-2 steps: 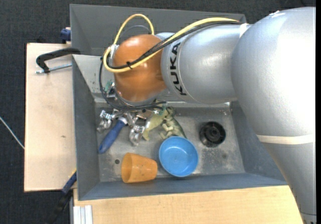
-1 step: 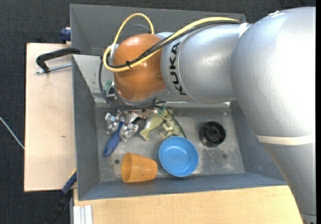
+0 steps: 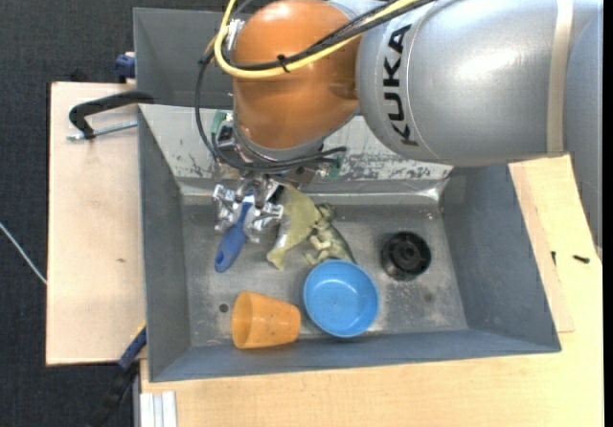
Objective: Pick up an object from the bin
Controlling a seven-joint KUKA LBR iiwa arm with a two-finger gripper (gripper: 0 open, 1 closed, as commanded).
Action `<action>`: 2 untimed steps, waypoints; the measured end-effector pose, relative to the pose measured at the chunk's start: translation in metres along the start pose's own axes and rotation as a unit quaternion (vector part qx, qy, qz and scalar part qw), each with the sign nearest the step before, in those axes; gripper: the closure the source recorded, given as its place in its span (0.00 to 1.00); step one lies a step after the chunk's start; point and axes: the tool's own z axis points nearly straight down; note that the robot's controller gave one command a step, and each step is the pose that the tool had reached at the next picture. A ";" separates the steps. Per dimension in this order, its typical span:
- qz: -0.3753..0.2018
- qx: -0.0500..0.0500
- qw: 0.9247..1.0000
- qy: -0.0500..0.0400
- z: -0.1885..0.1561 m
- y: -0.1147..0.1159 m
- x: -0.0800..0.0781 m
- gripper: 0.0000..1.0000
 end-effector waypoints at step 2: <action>-0.048 -0.004 0.999 0.002 0.133 -0.025 0.046 0.00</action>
Offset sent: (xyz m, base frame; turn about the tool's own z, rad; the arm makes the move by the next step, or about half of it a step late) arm 0.0000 0.0000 0.0000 0.0000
